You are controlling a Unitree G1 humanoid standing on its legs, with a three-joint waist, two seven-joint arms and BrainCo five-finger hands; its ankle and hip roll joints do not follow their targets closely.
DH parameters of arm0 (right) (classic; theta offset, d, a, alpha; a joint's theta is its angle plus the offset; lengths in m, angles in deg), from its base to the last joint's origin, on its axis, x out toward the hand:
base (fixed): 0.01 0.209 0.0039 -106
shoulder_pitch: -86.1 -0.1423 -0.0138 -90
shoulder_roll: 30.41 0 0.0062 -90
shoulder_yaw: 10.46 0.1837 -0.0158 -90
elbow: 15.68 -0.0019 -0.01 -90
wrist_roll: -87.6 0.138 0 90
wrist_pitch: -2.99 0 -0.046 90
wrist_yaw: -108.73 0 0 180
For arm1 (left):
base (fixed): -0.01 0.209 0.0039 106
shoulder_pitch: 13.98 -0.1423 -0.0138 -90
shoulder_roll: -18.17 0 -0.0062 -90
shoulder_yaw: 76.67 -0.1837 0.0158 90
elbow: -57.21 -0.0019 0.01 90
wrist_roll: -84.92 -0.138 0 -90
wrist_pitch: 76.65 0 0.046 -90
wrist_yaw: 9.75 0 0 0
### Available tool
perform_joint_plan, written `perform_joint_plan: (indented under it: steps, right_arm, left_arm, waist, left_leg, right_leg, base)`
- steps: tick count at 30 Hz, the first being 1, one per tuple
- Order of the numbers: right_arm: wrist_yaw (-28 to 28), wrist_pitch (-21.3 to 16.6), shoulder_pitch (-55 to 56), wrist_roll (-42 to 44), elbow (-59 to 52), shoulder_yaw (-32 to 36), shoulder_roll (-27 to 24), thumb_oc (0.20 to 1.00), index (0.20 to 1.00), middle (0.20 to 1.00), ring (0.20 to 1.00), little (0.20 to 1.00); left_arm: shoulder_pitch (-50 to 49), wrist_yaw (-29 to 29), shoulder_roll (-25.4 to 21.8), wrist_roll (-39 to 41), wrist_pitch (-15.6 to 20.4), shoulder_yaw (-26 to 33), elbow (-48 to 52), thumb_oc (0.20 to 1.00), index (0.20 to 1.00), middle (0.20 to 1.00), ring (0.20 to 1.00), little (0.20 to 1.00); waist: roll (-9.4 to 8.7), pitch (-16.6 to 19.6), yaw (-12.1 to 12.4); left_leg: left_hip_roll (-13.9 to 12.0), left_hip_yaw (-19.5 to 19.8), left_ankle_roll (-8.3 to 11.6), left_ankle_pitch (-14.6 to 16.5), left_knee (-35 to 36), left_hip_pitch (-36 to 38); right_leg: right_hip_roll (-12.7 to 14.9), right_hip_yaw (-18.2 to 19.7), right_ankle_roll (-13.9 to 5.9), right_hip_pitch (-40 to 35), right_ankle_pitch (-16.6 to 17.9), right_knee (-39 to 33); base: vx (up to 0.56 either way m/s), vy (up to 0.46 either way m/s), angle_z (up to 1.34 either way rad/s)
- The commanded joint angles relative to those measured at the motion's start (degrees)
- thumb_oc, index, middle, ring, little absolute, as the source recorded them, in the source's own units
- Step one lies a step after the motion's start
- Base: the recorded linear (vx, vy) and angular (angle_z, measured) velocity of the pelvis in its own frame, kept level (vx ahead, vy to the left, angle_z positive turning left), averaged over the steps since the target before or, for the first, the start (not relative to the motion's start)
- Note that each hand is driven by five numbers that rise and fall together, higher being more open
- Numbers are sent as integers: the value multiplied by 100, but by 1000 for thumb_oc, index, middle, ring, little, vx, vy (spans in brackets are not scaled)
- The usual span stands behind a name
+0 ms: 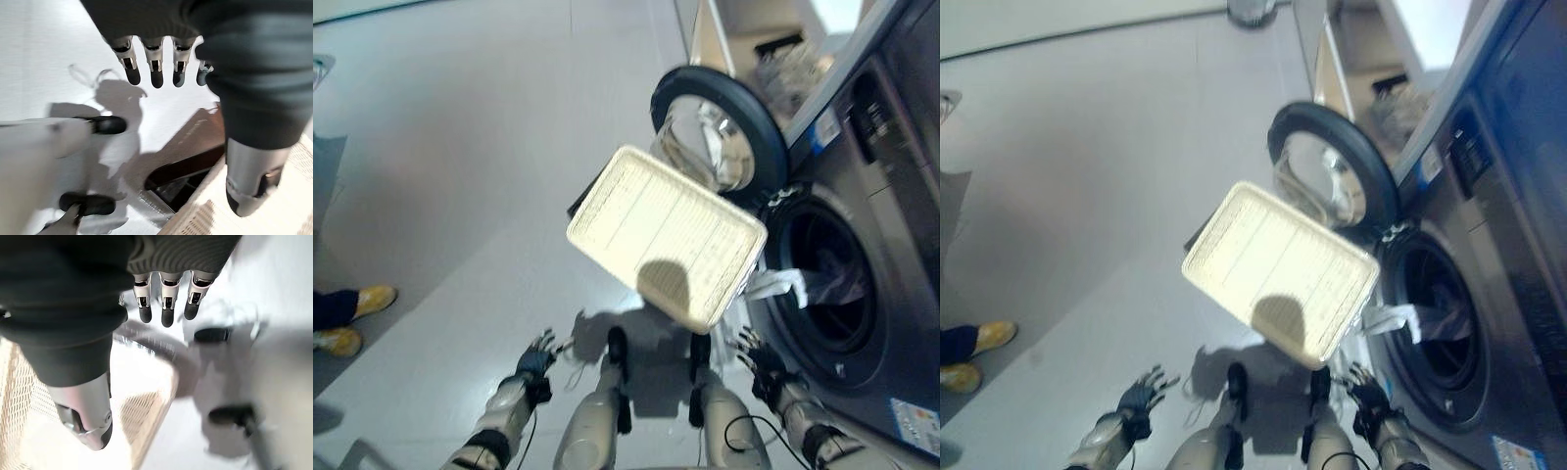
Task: Put the clothes into the washing machine.
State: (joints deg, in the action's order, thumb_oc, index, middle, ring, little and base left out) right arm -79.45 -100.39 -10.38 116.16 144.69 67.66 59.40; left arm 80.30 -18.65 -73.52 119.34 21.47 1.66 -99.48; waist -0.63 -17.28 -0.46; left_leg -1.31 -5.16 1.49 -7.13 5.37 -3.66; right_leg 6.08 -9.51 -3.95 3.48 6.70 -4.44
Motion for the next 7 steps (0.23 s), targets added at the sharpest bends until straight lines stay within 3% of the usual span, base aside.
perform_joint_plan:
  steps: [1, 2, 3, 7]
  right_arm:
    - [376, -224, -167, -969, 27, 34, -73, 1000, 1000, 1000, 1000, 1000]
    - [544, -267, -78, -1274, 57, 4, -48, 1000, 1000, 1000, 1000, 1000]
    - [585, -77, -35, -1217, 43, -33, -16, 1000, 1000, 1000, 1000, 1000]
    - [584, 171, 28, -1188, 98, 37, 49, 1000, 1000, 1000, 1000, 1000]
  left_arm:
    - [151, -341, 86, -650, 3, 78, -334, 1000, 1000, 1000, 1000, 1000]
    - [96, -422, 97, -1014, -22, 46, -426, 1000, 1000, 1000, 1000, 1000]
    - [63, -452, 105, -1222, -35, -22, -465, 1000, 1000, 1000, 1000, 1000]
    - [2, -403, 167, -928, -130, 4, -481, 1000, 1000, 1000, 1000, 1000]
  waist:
    - [179, 255, 50]
    - [172, 423, 47]
    - [167, 568, 44]
    - [171, 764, 18]
  left_leg:
    - [414, -81, -77, 808, -652, 78]
    - [418, -40, -102, 858, -636, 229]
    - [419, 4, -124, 890, -602, 362]
    - [406, 69, -149, 935, -441, 700]
  right_leg:
    - [-193, -60, -58, -3, -771, 870]
    - [-240, -48, -23, -144, -847, 905]
    - [-288, -20, -1, -260, -907, 937]
    - [-382, 15, 28, -535, -1011, 939]
  base:
    - [225, -75, 19]
    - [241, -95, 19]
    - [140, -60, 13]
    - [112, -47, 4]
